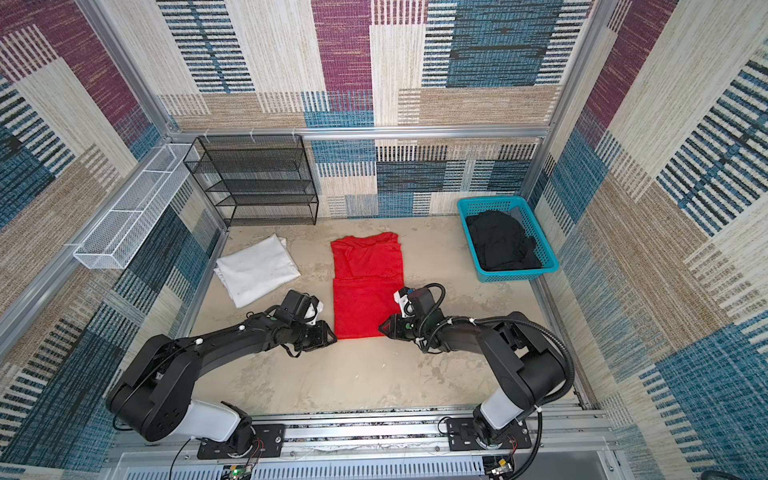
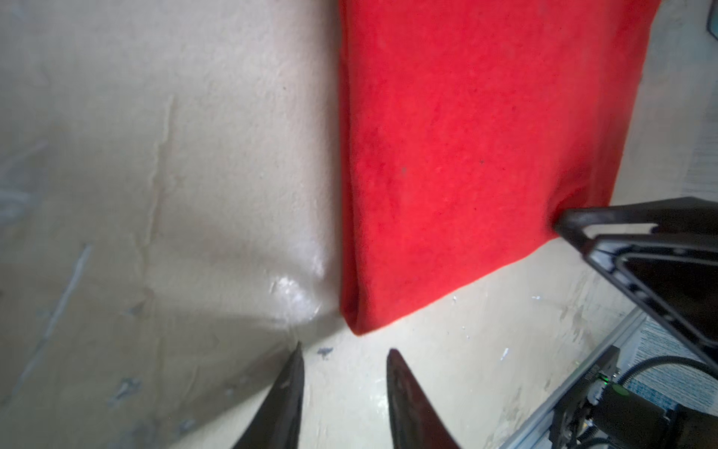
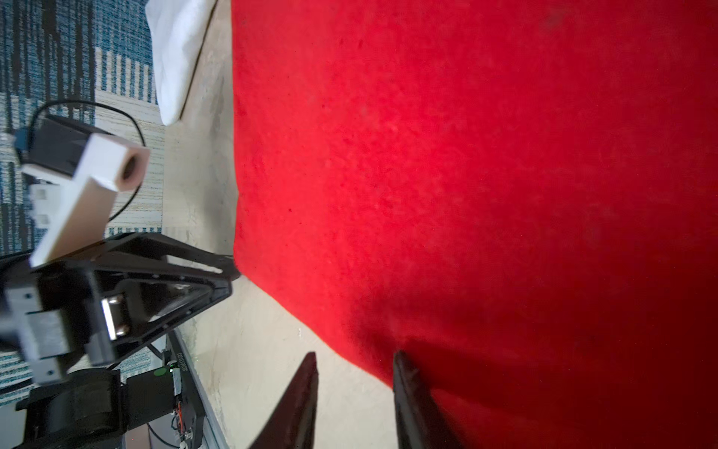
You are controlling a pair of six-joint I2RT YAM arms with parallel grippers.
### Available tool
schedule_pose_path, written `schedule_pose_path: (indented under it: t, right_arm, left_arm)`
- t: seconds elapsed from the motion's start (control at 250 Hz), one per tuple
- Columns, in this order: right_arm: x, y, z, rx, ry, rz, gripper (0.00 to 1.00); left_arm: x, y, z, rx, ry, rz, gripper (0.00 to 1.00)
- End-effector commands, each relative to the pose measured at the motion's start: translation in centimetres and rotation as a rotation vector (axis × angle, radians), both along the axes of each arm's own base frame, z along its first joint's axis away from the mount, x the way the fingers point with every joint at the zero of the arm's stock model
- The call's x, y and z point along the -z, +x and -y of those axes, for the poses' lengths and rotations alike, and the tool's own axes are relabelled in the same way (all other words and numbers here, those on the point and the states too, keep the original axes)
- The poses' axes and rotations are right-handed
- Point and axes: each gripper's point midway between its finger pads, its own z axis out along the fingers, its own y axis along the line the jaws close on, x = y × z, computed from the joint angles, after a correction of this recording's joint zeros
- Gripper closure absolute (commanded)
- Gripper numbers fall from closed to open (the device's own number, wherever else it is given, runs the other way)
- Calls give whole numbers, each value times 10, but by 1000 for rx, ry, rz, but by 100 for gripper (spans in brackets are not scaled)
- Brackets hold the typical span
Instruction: Fold and stack the t-shirts
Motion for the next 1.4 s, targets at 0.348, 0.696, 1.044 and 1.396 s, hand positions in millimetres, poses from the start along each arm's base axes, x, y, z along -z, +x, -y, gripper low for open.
schedule_pose_path:
  t: [0.348,0.696,1.044,1.396]
  right_arm:
    - [-9,1,54,156,-145,6,42]
    - [14,-18,79,214,-179,-65,41]
    - [30,-18,74,206,-161,-102,56]
    - [31,-15,77,216,-180,-88,97]
  left_arm:
    - [12,10,3,-29,10,-26,66]
    - [17,3,2,-26,18,-57,88]
    - [17,1,2,-24,15,-60,89]
    - [16,-2,2,-25,5,-66,92]
